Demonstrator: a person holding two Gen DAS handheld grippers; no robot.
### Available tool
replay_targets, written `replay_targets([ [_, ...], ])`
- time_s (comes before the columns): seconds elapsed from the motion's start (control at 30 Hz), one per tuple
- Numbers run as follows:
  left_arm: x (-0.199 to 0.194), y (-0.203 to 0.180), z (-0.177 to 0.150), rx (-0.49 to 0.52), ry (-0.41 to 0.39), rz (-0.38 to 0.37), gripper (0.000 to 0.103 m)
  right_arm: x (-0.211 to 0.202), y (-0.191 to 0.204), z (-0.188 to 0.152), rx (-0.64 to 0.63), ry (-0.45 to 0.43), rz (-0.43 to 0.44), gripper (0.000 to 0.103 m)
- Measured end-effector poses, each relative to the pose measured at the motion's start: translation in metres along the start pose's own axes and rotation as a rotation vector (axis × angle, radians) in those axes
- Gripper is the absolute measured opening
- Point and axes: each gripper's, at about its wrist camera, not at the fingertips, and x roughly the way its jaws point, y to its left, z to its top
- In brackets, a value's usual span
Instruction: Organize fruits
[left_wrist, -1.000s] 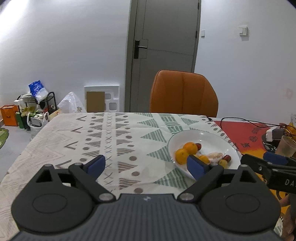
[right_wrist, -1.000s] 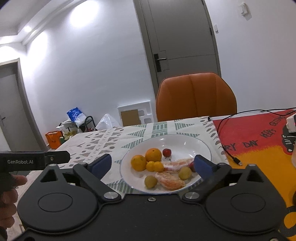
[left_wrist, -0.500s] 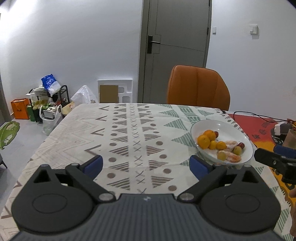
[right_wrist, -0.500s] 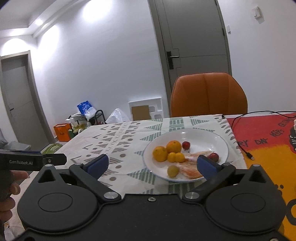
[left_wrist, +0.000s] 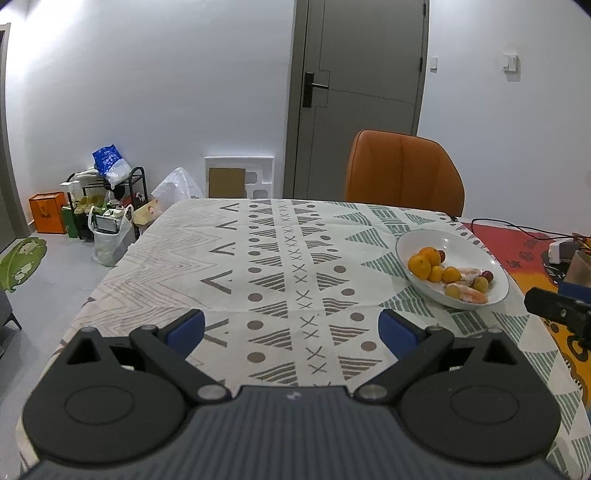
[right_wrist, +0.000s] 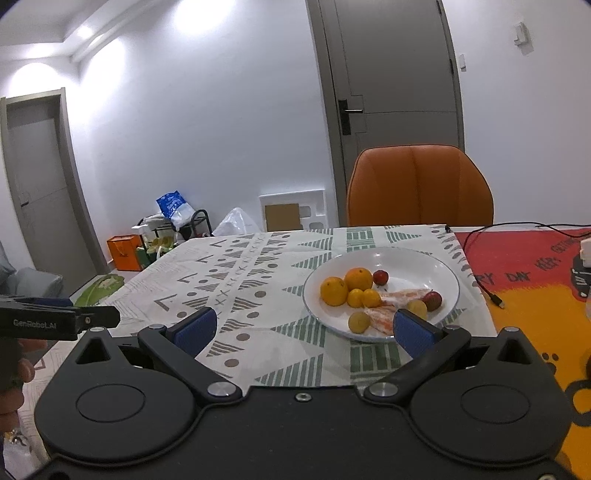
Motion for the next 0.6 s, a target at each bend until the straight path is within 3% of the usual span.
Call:
replay_targets([
  [0.6, -0.021, -0.003, -0.020, 0.027, -0.006, -0.023, 0.100, -0.015, 0.007, -0.022, 0.018, 0.044, -0.046, 0.103],
])
